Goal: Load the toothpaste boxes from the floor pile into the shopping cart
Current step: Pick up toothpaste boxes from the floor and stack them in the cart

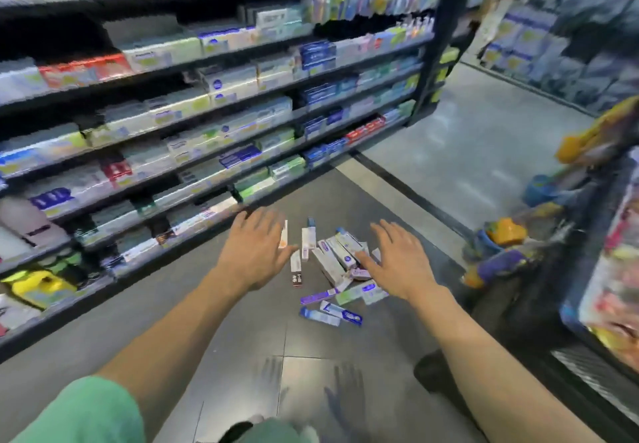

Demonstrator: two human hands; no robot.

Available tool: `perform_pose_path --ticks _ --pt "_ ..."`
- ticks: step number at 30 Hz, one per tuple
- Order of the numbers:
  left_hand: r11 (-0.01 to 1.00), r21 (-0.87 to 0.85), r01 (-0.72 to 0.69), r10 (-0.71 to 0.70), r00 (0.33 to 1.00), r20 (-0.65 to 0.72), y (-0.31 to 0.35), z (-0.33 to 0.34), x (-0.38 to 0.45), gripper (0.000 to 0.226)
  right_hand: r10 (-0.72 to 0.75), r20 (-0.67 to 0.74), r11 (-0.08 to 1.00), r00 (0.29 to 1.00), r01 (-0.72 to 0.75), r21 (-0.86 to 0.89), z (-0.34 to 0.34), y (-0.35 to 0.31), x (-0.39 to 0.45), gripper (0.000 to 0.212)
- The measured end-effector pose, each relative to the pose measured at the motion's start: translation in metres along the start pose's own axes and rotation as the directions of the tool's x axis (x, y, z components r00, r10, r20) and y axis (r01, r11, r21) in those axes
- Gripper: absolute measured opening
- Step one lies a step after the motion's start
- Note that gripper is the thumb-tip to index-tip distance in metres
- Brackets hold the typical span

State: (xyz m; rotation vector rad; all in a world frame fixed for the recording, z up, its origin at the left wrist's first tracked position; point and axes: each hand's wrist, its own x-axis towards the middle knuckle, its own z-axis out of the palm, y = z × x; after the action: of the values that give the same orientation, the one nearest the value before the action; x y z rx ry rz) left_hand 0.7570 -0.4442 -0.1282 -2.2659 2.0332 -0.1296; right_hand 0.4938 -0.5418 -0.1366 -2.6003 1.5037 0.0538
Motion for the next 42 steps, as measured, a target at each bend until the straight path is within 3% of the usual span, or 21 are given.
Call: perform_pose_path --ticks 6,14,19,26,28,33,38,42 --pt "0.988 -0.054 -0.146 0.149 0.988 0.048 0.061 0.021 0.071 0.081 0.163 0.007 0.986 0.987 -0.163 0.027 0.012 0.081 0.0 0.074" --pt "0.973 -0.052 -0.224 0.229 0.966 0.123 0.099 0.059 0.178 0.076 0.275 0.061 0.958 0.959 -0.279 0.071 0.033 0.142 0.064 0.074" --pt "0.959 -0.06 -0.276 0.282 0.95 0.137 0.125 0.076 0.248 0.084 0.316 0.11 0.938 0.942 -0.328 0.114 0.053 0.168 0.104 0.072" --pt "0.93 -0.03 -0.368 0.364 0.904 0.225 0.178 0.115 0.309 0.076 0.324 0.136 0.924 0.936 -0.344 0.168 0.086 0.224 0.138 0.076" --pt "0.93 -0.031 -0.367 0.364 0.904 0.226 0.189 0.135 0.32 0.073 0.303 0.104 0.934 0.947 -0.317 0.167 0.109 0.244 0.142 0.07" --pt "0.919 -0.102 -0.381 0.394 0.89 0.23 0.206 0.225 0.326 0.074 0.253 0.177 0.947 0.951 -0.28 0.154 0.201 0.278 0.162 0.064" --pt "0.927 -0.184 -0.327 0.368 0.888 0.276 0.216 0.366 0.304 0.076 0.158 0.284 0.964 0.946 -0.211 0.165 0.345 0.282 0.181 0.071" --pt "0.946 -0.186 -0.264 0.313 0.894 0.319 0.211 0.492 0.276 0.078 0.116 0.288 0.965 0.951 -0.177 0.196 0.468 0.28 0.193 0.077"
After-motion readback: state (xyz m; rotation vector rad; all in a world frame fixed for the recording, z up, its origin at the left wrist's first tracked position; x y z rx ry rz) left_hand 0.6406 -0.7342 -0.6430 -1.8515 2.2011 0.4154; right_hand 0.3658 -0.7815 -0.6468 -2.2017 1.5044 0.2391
